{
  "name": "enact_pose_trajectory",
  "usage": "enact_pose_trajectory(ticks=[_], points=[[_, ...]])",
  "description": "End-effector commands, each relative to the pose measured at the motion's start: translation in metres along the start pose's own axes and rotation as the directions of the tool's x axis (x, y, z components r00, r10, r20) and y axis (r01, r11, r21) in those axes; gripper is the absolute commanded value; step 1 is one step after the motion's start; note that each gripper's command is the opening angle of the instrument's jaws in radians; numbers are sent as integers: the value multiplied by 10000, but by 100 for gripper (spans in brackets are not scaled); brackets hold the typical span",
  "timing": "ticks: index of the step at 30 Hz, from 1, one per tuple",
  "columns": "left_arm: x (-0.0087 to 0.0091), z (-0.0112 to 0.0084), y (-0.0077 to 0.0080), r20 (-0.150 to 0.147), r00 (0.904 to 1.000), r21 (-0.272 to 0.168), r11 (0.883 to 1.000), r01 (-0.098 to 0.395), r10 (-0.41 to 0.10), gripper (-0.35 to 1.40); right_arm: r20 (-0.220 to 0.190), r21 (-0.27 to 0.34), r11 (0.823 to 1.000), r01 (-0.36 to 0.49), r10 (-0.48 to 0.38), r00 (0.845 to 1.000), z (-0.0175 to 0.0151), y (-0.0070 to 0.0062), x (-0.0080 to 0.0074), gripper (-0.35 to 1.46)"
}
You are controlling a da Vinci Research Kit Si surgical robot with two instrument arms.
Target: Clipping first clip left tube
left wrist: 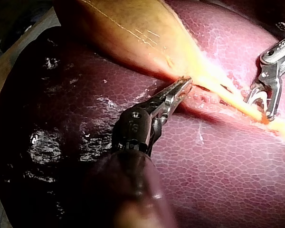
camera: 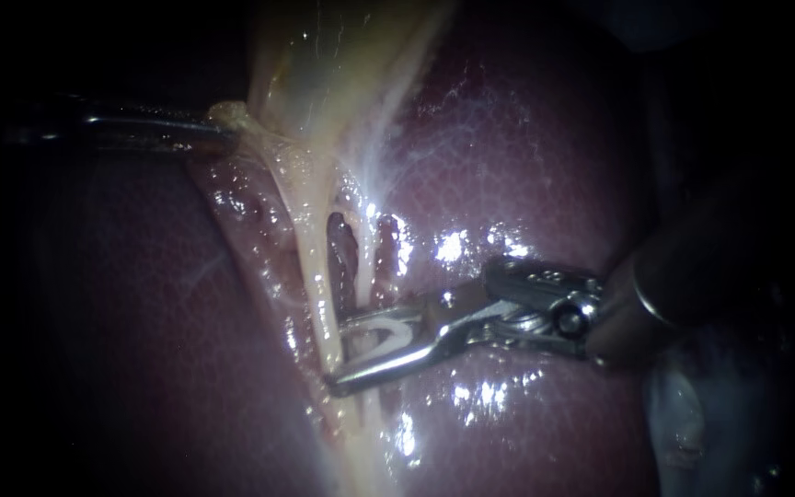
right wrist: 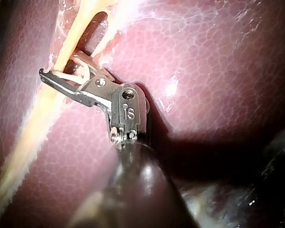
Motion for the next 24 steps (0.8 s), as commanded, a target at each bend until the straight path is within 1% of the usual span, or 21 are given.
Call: enact_pose_trajectory(ticks=[1, 5, 11, 12, 18, 21, 24], points=[[0, 0, 0, -1, 10000, -6, 10000, 3, -3, -35, -73, 149, 9999, -73, 74, 9999, 1, -3, 2, 50], [0, 1, 0, -1, 10000, -7, 10000, 4, -4, -35, -318, 727, 9973, -125, 148, 9994, 8, -16, 8, 50], [0, 1, 0, -1, 10000, -9, 10000, 4, -4, -35, -514, 1437, 9896, -96, 172, 9985, 17, -38, 22, 50], [0, 1, 0, -1, 10000, -9, 10000, 4, -4, -35, -598, 1544, 9880, -91, 185, 9980, 18, -43, 25, 50], [0, 1, 0, -1, 10000, -9, 10000, 4, -4, -35, -726, 1706, 9852, -132, 259, 9970, 22, -60, 39, 50], [0, 1, 0, -1, 10000, -7, 10000, 3, -3, -35, -787, 1749, 9845, -144, 285, 9965, 24, -64, 43, 49], [0, 1, 0, -1, 10000, -7, 10000, 3, -3, -35, -787, 1752, 9844, -147, 289, 9965, 24, -65, 44, 46]])
